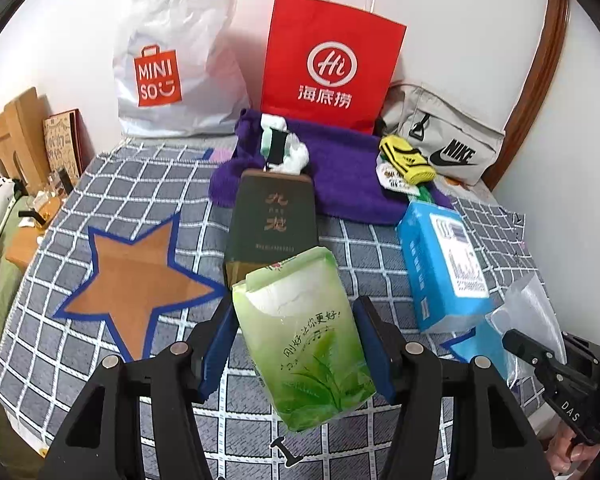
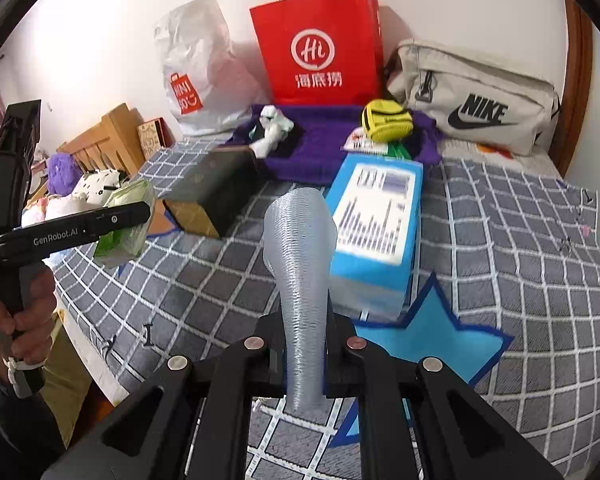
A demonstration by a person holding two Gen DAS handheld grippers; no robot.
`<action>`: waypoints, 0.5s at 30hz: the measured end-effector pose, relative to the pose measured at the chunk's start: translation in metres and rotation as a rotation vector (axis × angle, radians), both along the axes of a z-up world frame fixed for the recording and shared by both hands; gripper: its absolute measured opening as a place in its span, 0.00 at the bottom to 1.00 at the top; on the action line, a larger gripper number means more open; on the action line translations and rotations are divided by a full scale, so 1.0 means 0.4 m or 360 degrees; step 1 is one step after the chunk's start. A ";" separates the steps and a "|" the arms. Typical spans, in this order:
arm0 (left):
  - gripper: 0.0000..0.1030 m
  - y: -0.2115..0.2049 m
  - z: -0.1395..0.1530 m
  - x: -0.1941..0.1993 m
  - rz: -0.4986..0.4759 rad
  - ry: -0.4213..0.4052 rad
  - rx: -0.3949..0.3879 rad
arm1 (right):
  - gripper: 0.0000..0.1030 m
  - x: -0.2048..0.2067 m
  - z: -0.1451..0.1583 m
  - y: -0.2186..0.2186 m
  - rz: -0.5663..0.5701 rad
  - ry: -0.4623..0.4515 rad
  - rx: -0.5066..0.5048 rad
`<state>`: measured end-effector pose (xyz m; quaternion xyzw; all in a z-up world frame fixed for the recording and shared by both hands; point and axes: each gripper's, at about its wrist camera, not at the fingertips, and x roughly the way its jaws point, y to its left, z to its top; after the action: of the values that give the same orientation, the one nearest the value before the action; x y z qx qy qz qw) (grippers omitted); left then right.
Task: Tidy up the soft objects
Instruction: 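Carry the mesh bag and green packet over the purple towel with both tools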
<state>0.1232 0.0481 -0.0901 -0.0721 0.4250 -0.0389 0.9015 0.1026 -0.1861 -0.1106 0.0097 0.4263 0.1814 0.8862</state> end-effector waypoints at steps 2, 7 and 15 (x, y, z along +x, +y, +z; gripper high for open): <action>0.55 0.002 0.013 0.004 0.0000 -0.0011 0.0002 | 0.10 0.010 0.021 0.001 0.0003 -0.0025 -0.0002; 0.55 0.009 0.046 0.028 0.0001 -0.0034 0.0001 | 0.10 0.041 0.055 0.007 0.0001 -0.0043 -0.0027; 0.55 0.022 0.085 0.084 0.0009 -0.0064 -0.0003 | 0.10 0.134 0.089 0.022 -0.0006 -0.0050 -0.0058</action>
<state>0.1568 0.0569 -0.0560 -0.0735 0.4067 -0.0381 0.9098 0.1561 -0.1773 -0.0750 -0.0085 0.4154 0.1720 0.8932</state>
